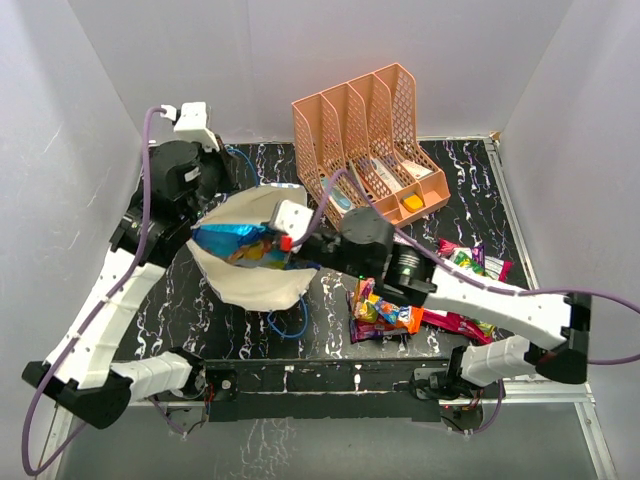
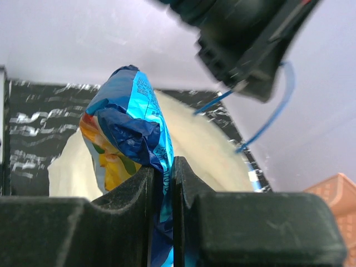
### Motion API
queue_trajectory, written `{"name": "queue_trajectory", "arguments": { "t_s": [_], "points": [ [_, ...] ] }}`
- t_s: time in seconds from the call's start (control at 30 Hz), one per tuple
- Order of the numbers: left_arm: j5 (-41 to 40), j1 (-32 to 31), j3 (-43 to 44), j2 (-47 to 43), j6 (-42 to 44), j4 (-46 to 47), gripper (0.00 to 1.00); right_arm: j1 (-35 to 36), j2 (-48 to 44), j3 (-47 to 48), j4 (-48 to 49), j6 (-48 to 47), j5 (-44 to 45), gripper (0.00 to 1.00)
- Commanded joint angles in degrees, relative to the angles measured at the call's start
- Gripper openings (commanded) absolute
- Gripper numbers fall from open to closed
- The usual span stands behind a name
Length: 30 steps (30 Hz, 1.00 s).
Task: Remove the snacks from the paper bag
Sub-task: Take out the snack from the paper bag, then adjust the paper bag at the center of the board.
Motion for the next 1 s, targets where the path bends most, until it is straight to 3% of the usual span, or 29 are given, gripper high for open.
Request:
{"name": "queue_trajectory", "arguments": {
  "t_s": [0.0, 0.27, 0.37, 0.53, 0.7, 0.97],
  "points": [
    [-7.41, -0.13, 3.78, 1.83, 1.03, -5.1, 0.0, 0.15, -7.73, 8.87, 11.32, 1.26, 10.84, 0.08],
    [-13.44, 4.74, 13.47, 9.99, 3.57, -15.21, 0.0, 0.1, -11.89, 7.09, 13.63, -9.71, 33.88, 0.08],
    [-17.7, 7.17, 13.08, 11.41, 5.15, -14.45, 0.0, 0.1, -13.06, 5.68, 15.55, -13.99, 39.73, 0.08],
    [-18.52, 13.06, 15.05, 15.84, 3.2, -14.85, 0.0, -0.42, -14.12, 2.15, 16.04, -17.57, 41.87, 0.08],
    [-15.76, 18.18, 21.5, 23.42, -0.24, -17.49, 0.0, -0.58, -14.13, -2.45, 13.07, -15.26, 42.1, 0.08],
    [-17.11, 20.22, 24.4, 28.31, 2.15, -13.86, 0.0, -1.38, -12.06, -11.79, 11.38, -10.83, 37.59, 0.08]
  ]
}}
